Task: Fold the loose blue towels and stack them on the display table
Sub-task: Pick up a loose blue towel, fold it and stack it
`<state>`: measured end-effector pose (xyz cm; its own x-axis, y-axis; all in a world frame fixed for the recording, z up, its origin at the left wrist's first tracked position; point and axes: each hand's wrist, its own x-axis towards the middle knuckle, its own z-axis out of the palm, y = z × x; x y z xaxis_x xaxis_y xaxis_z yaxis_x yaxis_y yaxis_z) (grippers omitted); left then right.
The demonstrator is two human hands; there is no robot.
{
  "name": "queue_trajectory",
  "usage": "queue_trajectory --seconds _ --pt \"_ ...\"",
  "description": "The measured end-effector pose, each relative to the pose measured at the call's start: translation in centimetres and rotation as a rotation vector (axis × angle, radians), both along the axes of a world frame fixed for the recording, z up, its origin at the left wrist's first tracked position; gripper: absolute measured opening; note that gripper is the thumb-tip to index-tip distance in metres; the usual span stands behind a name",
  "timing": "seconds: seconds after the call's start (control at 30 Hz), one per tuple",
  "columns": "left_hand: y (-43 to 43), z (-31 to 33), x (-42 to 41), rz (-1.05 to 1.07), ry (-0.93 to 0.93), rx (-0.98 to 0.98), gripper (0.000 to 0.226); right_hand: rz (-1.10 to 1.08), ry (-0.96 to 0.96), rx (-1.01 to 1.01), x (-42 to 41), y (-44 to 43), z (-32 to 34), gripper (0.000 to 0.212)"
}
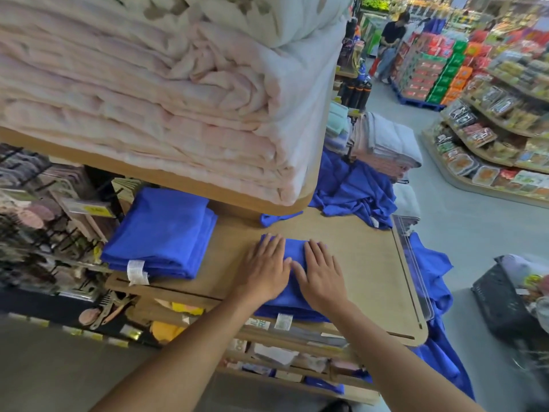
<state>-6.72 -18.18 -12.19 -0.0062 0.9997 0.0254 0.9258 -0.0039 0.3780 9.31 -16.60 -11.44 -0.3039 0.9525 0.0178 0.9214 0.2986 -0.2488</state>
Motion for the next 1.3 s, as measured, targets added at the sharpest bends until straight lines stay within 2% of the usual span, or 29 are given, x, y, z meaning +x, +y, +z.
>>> queue_trajectory --seconds 0.17,0.3,0.37,0.47,0.57,0.63,0.67,0.73,0.8,0.9,1.0,1.07,1.13,1.2,1.23,1.3 --pt "0.4 -2.4 -0.5 -0.012 0.050 0.001 0.064 0.003 0.003 0.056 0.1 0.0 -2.0 0.080" --pt "0.5 -2.9 -0.5 -0.008 0.046 0.007 0.065 0.029 0.037 0.063 0.0 0.0 -1.9 0.076" --pt "0.5 -3.1 -0.6 -0.005 0.040 0.023 0.065 0.008 0.163 0.035 0.3 -0.1 -1.4 0.069" --pt "0.5 -3.4 -0.6 -0.007 0.020 0.037 0.065 -0.214 0.434 -0.039 1.4 -1.1 -0.6 0.068" --pt "0.6 -3.2 -0.7 0.003 0.005 0.051 0.068 -0.446 0.556 -0.227 2.2 -1.7 0.6 0.063" --pt "0.5 -3.1 -0.8 -0.001 -0.010 0.058 0.072 -0.548 0.559 -0.416 2.1 -1.5 1.6 0.048" --pt "0.4 -3.1 -0.9 -0.006 -0.021 0.062 0.071 -0.570 0.600 -0.505 1.9 -1.3 2.0 0.049" --pt "0.3 -3.0 -1.0 -0.011 -0.058 0.087 0.068 -0.566 0.810 -0.652 1.5 -0.9 2.3 0.049" --pt "0.1 -2.9 -1.1 -0.023 -0.140 0.127 0.067 -0.553 0.935 -0.674 0.9 -1.5 2.6 0.043" --pt "-0.6 -2.2 -1.2 0.021 -0.402 0.201 0.071 -0.410 0.863 -0.515 0.3 -2.3 3.1 0.038" --pt "-1.6 -1.2 -1.6 0.191 -0.766 0.229 0.081 -0.314 0.833 -0.457 -0.1 -2.8 4.4 0.035" --pt "-2.4 -0.2 -1.8 0.364 -1.084 0.150 0.085 -0.272 0.906 -0.474 -0.2 -3.0 5.7 0.035" --pt "-3.6 1.0 -2.3 0.489 -1.441 0.001 0.079 -0.227 1.005 -0.519 -0.3 -3.1 7.6 0.038" --pt "-5.2 1.9 -2.9 0.381 -1.837 -0.241 0.066 -0.154 1.111 -0.593 -0.3 -3.0 9.6 0.038" --pt "-6.1 2.3 -3.4 0.287 -1.971 -0.347 0.060 -0.111 1.160 -0.639 -0.5 -3.0 10.5 0.038" --pt "-7.4 3.1 -4.7 0.165 -2.092 -0.424 0.059 -0.045 1.241 -0.729 -1.1 -2.9 12.3 0.042"
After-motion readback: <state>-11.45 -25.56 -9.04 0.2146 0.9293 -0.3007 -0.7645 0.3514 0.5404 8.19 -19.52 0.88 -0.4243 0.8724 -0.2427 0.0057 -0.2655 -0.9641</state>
